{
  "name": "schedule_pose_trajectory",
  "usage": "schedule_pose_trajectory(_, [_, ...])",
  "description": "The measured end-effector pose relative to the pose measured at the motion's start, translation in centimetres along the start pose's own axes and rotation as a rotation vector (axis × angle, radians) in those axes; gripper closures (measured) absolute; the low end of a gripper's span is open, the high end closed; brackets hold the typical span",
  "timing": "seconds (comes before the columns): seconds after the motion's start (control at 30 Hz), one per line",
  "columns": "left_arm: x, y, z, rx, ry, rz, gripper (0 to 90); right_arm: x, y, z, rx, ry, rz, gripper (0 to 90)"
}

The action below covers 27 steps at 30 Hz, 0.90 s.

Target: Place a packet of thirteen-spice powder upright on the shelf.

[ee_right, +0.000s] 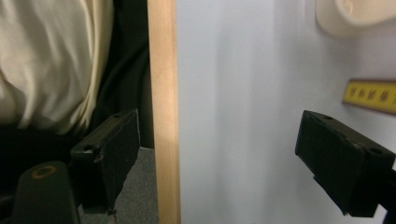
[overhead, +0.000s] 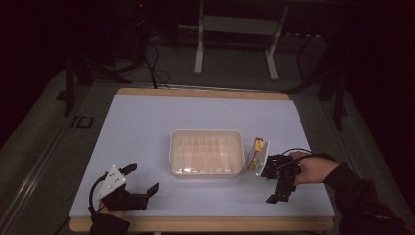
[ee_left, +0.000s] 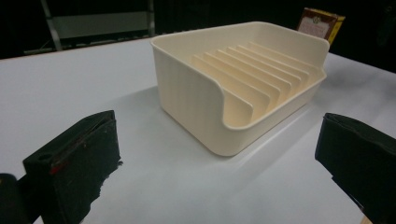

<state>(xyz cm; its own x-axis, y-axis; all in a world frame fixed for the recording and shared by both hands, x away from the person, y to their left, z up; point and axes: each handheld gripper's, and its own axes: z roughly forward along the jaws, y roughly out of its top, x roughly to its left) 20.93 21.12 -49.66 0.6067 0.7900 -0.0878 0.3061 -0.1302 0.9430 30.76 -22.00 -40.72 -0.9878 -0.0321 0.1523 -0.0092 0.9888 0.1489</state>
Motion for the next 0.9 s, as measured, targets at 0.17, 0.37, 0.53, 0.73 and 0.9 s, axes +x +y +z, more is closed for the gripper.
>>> schedule_pose_trajectory(0.17, [0.0,0.0,0.0,0.001,0.000,0.003,0.1,0.3,0.8,-0.8,0.030,-0.045,-0.056,15.2])
schedule_pose_trajectory(0.37, [0.0,0.0,0.0,0.002,0.001,0.003,0.1,0.2,1.5,-2.4,0.022,-0.101,-0.084,15.2])
schedule_pose_trajectory(0.53, [0.0,-0.1,0.0,0.004,0.001,0.001,0.1,0.0,1.8,-3.8,0.010,-0.147,-0.106,15.2])
schedule_pose_trajectory(0.73, [0.0,-0.1,-0.1,0.006,0.002,-0.001,0.1,-1.1,2.0,-5.8,-0.034,-0.199,-0.087,15.1])
schedule_pose_trajectory(0.9, [0.0,-0.2,-0.2,0.006,0.005,-0.003,0.1,-2.6,2.0,-6.7,-0.063,-0.224,-0.049,14.1])
